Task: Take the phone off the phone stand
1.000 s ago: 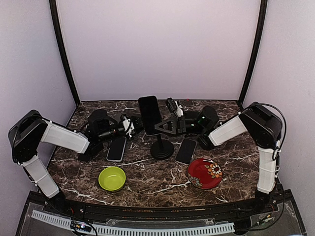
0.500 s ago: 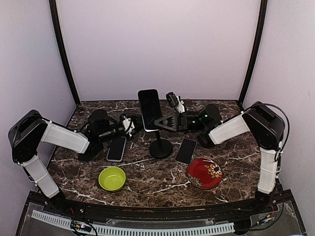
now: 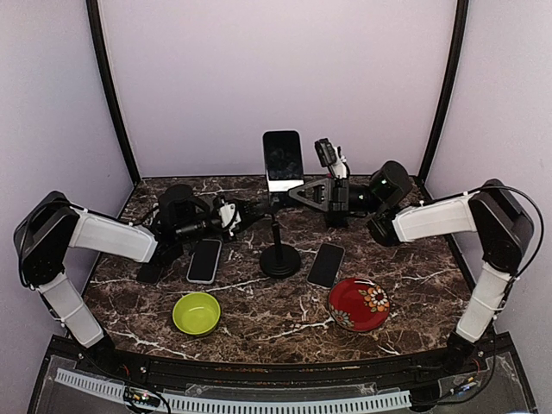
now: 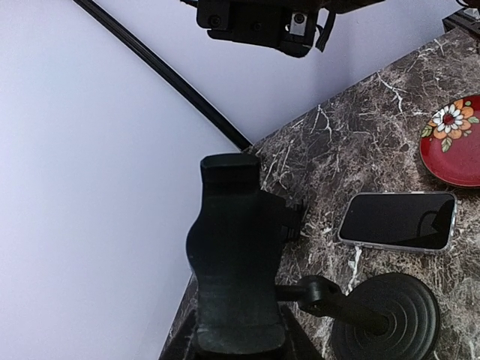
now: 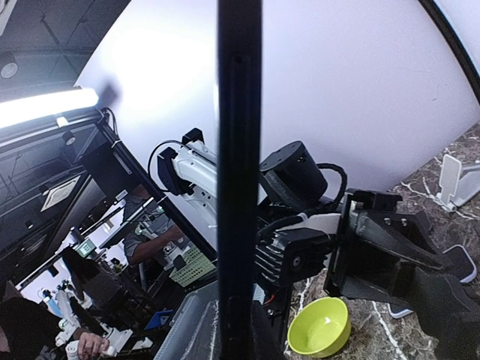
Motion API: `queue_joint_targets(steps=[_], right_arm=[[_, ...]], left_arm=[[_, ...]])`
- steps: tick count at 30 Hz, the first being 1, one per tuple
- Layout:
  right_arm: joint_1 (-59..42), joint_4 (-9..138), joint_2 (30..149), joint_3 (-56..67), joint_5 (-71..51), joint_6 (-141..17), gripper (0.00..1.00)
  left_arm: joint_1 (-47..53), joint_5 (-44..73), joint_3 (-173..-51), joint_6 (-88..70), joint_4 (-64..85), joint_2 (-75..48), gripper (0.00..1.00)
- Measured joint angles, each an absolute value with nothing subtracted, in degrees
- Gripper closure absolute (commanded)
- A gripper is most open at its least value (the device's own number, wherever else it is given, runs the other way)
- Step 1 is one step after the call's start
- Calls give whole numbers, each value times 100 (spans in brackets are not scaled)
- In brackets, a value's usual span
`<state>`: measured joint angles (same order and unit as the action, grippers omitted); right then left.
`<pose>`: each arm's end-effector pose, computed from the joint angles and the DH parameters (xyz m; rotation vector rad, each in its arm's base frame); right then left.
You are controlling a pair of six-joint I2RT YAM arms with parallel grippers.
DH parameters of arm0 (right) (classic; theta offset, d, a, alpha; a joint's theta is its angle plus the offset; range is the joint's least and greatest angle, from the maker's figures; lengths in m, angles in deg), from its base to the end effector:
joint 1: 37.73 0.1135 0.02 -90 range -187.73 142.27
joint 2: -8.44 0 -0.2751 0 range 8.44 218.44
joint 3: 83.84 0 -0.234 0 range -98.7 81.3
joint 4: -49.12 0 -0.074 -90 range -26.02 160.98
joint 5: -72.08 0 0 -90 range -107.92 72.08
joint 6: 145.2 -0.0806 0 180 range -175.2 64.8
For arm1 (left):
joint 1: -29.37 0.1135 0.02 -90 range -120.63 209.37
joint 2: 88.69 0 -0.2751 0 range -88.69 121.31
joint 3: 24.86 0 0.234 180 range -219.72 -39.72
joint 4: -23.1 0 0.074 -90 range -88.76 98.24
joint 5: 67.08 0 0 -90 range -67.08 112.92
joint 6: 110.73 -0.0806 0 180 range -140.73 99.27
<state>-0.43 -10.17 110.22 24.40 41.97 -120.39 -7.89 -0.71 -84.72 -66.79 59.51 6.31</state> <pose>0.2589 0.2849 0.3217 -0.8415 1.4245 1.9956 0.2854 -0.2577 0.2561 1.2528 0.9192 -0.1977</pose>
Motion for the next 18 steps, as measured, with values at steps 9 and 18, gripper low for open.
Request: queue_joint_targets(steps=[9,18], right_arm=[[-268,769,9995,2735,4003,-10815,100],[-358,1801,9455,2949,3891,-10087,100]], left_arm=[[-789,-275,-8773,-6860,5203,570,65],[-789,1,-8799,-6828,4770,347,23]])
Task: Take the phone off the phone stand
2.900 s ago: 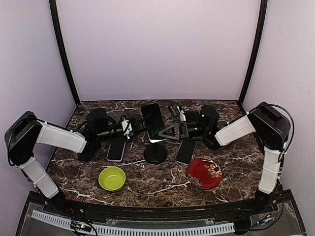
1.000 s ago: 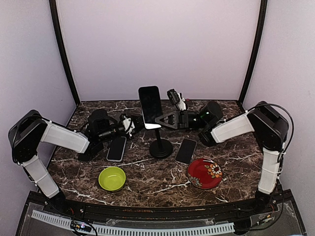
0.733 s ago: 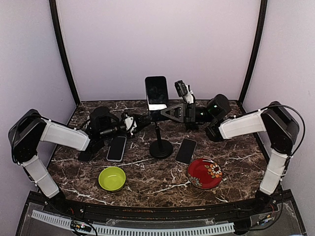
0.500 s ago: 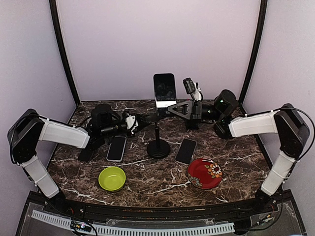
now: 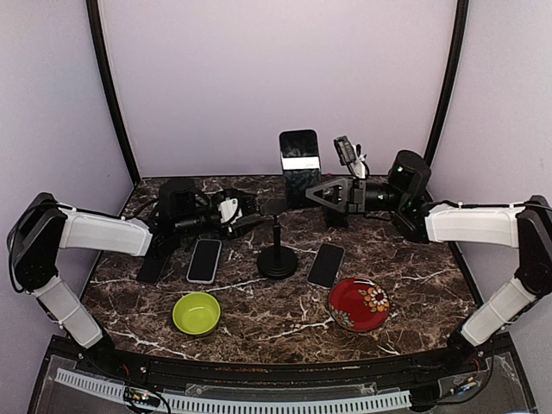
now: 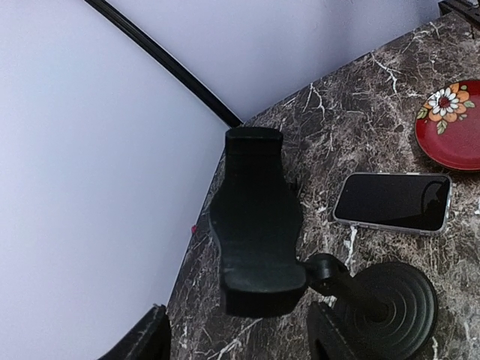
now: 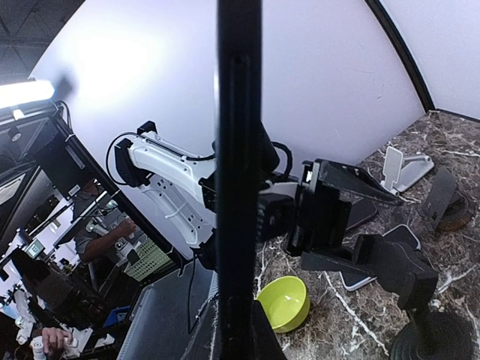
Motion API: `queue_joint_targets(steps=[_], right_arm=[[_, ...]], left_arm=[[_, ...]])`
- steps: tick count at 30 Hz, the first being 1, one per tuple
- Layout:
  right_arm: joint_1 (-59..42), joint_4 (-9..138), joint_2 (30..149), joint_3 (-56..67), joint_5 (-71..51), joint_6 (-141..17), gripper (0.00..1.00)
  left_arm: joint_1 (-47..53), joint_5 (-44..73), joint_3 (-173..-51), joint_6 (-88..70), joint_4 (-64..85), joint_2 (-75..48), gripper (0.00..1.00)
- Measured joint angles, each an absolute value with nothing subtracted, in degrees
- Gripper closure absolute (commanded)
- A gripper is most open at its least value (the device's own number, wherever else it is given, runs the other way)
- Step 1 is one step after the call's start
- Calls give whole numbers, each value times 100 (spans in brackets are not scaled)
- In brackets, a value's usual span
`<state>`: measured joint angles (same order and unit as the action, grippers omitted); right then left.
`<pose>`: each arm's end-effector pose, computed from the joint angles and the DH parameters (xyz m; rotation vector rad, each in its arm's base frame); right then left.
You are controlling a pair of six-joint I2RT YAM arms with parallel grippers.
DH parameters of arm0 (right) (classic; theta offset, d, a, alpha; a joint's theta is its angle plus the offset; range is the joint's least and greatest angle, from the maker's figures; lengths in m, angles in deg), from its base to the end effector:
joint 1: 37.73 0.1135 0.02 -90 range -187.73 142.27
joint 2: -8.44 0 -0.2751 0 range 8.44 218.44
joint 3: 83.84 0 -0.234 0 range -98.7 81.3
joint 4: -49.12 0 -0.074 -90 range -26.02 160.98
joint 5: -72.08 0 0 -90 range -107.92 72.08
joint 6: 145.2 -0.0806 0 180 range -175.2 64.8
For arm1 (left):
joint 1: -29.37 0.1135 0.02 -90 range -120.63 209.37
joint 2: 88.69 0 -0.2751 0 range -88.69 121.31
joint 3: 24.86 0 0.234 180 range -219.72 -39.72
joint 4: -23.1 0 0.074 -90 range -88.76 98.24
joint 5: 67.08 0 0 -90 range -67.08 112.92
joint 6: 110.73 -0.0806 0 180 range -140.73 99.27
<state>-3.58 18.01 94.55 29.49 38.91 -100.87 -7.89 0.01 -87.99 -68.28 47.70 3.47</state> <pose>0.2416 0.2454 0.3340 -0.8142 1.5421 1.7470 0.2856 -0.2567 0.2634 1.3146 0.9897 -0.1922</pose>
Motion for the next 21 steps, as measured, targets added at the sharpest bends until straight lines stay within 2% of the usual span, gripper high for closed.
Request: queue_joint_targets(steps=[1,4,11,16,21], right_arm=[[-388,1890,9415,2993,3874,-10041,100],[-476,2102,9302,3082,3850,-9956,100],[-801,2467,8729,3377,3767,-9772,100],[-1208,2590,8349,3629,3762,-9727,100],[-1534,2880,7977,3863,3745,-9622,100]], left_arm=[[-791,60,-8804,-6801,4654,282,14],[-830,324,-8865,-6688,4184,28,2],[-1361,1555,-9663,-6183,2512,-610,3],[-1842,2497,-10812,-5929,1184,-448,11],[-2211,2978,-11838,-5656,-108,9,12]])
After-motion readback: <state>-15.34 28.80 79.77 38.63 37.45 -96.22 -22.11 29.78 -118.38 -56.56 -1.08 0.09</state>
